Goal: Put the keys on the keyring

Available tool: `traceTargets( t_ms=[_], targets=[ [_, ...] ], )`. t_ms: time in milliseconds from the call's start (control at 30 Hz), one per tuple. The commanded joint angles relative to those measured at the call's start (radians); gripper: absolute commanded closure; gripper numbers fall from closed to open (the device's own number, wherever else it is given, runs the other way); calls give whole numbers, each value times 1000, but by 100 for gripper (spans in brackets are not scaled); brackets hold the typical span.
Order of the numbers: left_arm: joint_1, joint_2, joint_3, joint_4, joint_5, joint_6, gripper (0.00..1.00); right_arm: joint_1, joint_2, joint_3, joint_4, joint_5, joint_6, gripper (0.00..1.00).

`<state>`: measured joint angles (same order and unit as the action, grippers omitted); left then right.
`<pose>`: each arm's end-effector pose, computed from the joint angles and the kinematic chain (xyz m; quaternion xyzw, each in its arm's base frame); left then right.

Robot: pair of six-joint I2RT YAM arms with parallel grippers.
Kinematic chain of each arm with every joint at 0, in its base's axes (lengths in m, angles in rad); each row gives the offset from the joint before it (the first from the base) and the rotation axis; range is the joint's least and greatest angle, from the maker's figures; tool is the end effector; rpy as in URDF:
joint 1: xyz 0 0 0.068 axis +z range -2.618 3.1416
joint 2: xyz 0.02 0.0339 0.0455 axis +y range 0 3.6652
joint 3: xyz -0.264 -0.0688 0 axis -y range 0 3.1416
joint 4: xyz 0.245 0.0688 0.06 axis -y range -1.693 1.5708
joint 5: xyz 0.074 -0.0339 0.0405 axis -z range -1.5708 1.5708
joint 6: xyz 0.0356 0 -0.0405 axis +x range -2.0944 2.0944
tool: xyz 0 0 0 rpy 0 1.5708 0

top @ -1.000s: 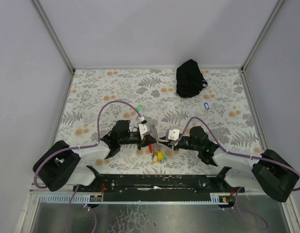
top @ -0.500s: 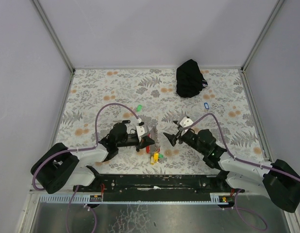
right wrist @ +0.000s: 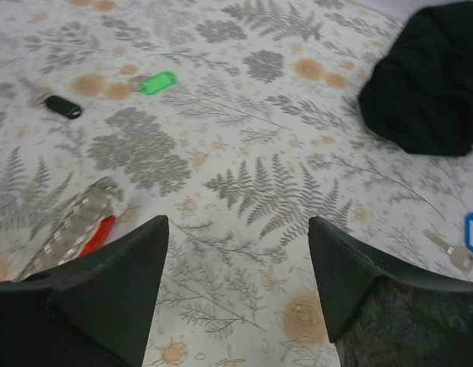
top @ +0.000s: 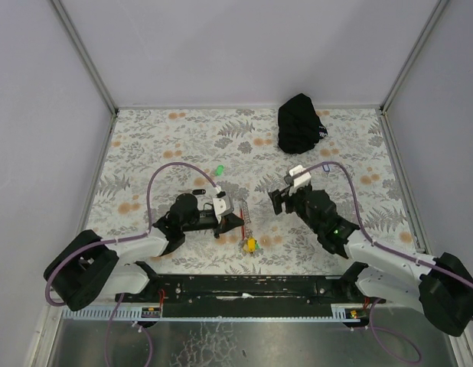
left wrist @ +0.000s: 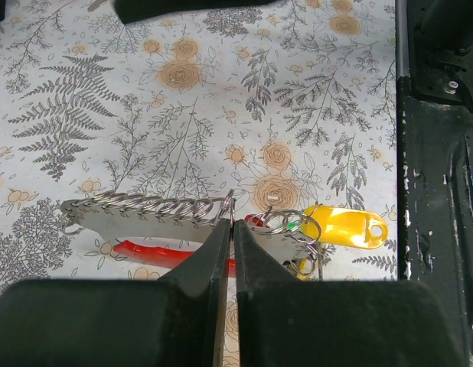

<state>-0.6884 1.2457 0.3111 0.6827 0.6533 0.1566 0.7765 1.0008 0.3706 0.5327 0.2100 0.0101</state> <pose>0.1628 -0.1619 0.1768 0.4862 0.6021 -0.3972 0.4933 0.1615 0.1483 0.2293 -0.2101 0.7095 0.1843 0.6468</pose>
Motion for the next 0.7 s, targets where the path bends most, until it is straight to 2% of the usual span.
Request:
traceTargets(
  t_ms=[0,200,400,500,667],
  targets=[
    [1,-21,-3,54,-21,11,100,-103,51,140,-201,86,93,21],
    [1,-23,-1,50,-29,8,100,-299,137,215,-321,50,200,22],
    [1,-29,0,50,-30,4,100,-522,278,302,-370,-8,287,28],
    [1,-35,1,41,-31,6,100,-616,376,352,-360,-56,322,34],
    [1,-28,4,40,-29,6,100,-703,531,454,-370,-99,345,45]
  ],
)
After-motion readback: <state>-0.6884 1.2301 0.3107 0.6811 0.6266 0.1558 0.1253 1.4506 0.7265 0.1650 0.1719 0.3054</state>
